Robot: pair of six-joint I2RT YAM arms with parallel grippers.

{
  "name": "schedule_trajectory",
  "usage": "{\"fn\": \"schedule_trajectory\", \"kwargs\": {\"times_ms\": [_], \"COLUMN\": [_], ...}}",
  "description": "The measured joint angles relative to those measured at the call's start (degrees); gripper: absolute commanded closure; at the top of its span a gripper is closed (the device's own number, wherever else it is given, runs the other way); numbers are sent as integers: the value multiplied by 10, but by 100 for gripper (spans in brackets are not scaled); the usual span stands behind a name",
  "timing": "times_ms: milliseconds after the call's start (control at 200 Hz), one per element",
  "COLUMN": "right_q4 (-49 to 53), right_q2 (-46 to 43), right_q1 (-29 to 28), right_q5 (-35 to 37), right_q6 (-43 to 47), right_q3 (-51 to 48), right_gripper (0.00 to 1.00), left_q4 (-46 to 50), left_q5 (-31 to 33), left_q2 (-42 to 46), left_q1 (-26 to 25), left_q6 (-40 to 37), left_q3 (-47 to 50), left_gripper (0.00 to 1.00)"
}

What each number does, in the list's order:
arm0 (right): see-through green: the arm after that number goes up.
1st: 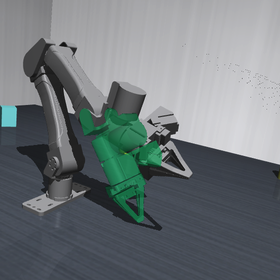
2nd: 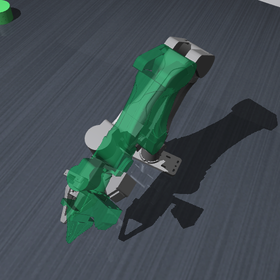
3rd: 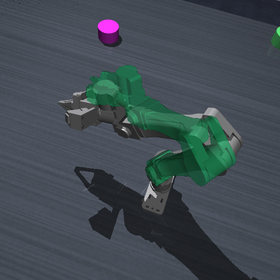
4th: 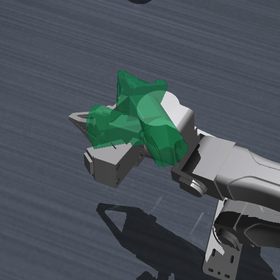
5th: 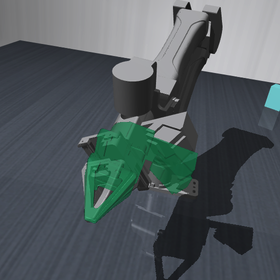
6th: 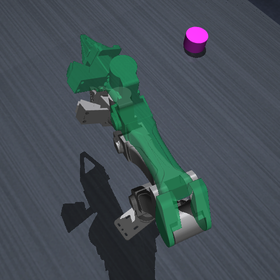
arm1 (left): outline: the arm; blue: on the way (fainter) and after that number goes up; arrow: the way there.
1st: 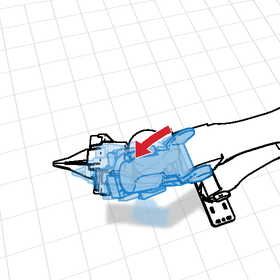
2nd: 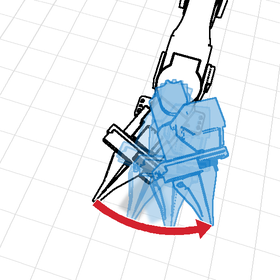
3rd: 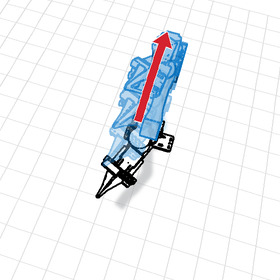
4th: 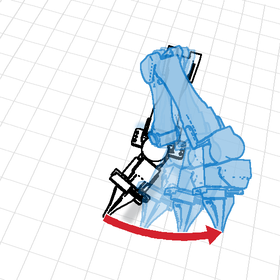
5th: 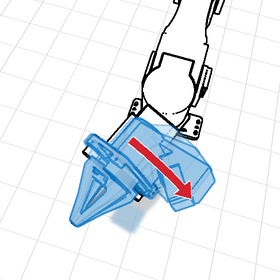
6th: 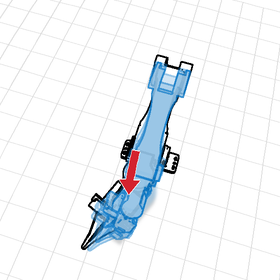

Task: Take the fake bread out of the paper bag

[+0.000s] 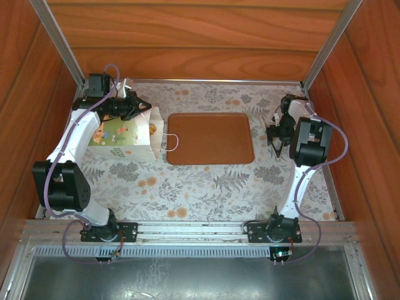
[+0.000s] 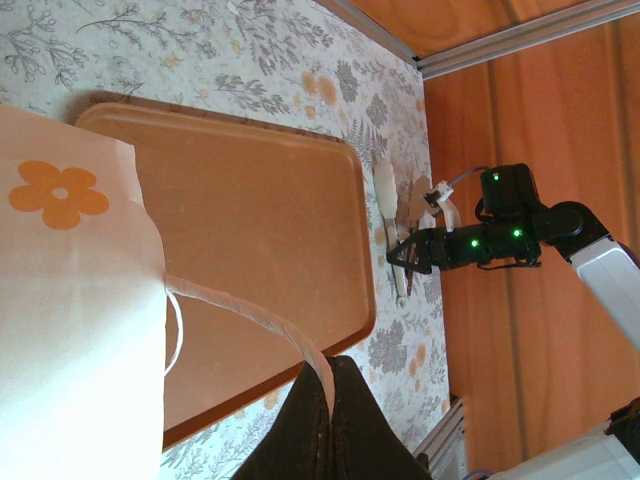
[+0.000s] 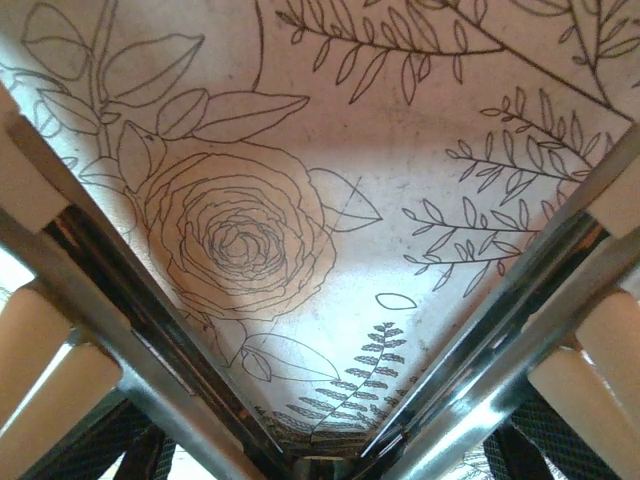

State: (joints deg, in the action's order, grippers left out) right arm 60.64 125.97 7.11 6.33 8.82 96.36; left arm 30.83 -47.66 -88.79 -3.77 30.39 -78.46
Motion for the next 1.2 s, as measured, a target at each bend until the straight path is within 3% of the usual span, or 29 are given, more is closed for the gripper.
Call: {"fn": "schedule_trajectory", "kwargs": {"times_ms": [200, 490, 725, 1010, 1199], "right_q4": [-8, -28, -7, 15, -5], "right_q2": [-2, -83, -248, -310, -407], "right_q1": [-1, -31, -68, -72, -102], "right_q5": [-2, -18, -48, -81, -137], "right_q6": [-7, -25, -49, -73, -86], "right_q3": [-1, -78, -127, -151, -202], "right_gripper": [43, 53, 54, 54, 56], "left_q4": [0, 0, 0, 1, 1], "left_q5": [0, 5, 9, 11, 16], "left_q2": [2, 18, 34, 55, 63], "left_q1": [0, 0, 0, 0, 0], "left_q6": [0, 0, 0, 1, 3], "left_q3": [2, 4, 5, 15, 19], "left_gripper": [100, 100, 100, 100, 100]}}
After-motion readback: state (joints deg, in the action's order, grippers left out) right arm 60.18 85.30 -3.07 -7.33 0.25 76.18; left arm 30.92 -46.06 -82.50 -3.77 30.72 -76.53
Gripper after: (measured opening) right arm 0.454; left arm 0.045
